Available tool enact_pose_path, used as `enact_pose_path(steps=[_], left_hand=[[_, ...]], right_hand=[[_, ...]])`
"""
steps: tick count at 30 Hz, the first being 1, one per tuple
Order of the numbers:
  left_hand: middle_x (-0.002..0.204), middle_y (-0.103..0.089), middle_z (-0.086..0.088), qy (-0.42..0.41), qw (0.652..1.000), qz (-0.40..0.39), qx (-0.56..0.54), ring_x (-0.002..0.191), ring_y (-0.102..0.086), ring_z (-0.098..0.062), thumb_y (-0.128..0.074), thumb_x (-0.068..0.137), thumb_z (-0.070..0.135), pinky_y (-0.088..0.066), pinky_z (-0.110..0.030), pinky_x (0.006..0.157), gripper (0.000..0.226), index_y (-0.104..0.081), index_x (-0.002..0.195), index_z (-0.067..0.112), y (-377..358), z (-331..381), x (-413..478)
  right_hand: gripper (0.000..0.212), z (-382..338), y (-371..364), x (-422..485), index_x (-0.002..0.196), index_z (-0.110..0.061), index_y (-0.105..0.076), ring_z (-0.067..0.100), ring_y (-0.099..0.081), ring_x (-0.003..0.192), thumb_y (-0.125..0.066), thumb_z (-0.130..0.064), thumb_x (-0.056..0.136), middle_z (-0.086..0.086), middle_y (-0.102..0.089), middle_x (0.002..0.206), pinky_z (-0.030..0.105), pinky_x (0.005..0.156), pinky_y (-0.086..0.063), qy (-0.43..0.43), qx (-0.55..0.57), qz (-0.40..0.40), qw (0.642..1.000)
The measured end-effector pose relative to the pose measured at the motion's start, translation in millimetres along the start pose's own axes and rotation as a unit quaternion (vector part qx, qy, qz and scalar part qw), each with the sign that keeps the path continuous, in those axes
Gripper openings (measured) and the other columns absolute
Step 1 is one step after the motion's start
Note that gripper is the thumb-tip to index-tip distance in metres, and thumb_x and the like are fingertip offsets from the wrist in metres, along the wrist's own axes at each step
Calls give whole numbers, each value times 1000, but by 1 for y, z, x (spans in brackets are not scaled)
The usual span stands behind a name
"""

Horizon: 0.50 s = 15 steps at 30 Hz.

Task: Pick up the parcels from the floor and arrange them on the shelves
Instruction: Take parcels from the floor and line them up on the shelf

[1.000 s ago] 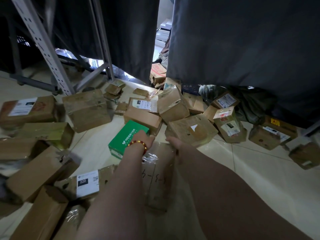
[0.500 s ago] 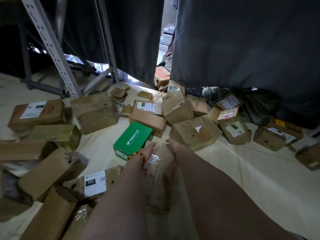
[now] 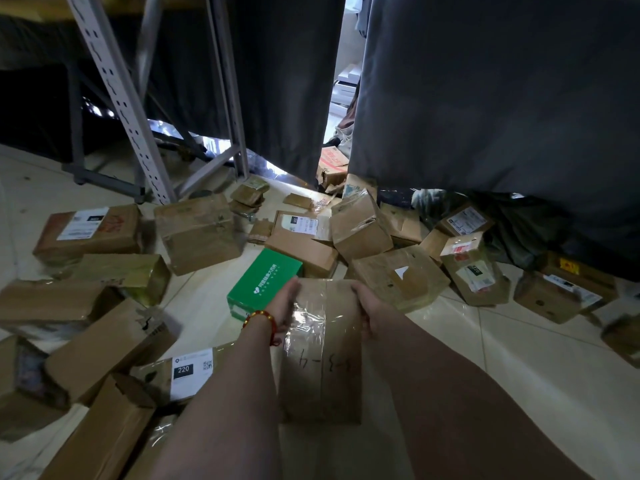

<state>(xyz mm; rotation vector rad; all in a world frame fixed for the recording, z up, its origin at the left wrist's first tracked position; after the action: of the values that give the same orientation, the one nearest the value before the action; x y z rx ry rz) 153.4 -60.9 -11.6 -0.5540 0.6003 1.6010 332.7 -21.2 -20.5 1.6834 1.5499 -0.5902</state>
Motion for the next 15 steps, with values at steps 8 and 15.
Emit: enact_pose_path(steps=[8, 15], left_hand=[[119, -61, -13, -93, 992, 57, -61, 114, -54, -30, -24, 89, 78, -38, -48, 105, 83, -65, 116, 10, 41, 69, 8], [98, -65, -7, -134, 969, 63, -196, 94, -59, -30, -37, 90, 72, -48, -46, 87, 64, -67, 92, 16, 69, 91, -12]], right_hand=[[108, -46, -11, -18, 135, -17, -53, 30, -54, 123, -40, -97, 64, 8, -63, 128, 48, 102, -43, 55, 119, -52, 990], [111, -126, -22, -42, 132, -39, -58, 32, -62, 117, -53, -100, 39, 5, -64, 131, 57, 105, -42, 204, 110, -65, 971]])
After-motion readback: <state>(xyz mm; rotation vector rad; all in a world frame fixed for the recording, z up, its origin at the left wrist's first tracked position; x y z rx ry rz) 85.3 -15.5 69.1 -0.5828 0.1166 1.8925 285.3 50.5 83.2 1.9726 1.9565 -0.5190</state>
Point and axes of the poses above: each hand's wrist, its own x-axis towards the middle knuckle, its own y-axis out of the back of the hand, z = x × y, the point moved 3 cm from there along x, towards the middle knuckle
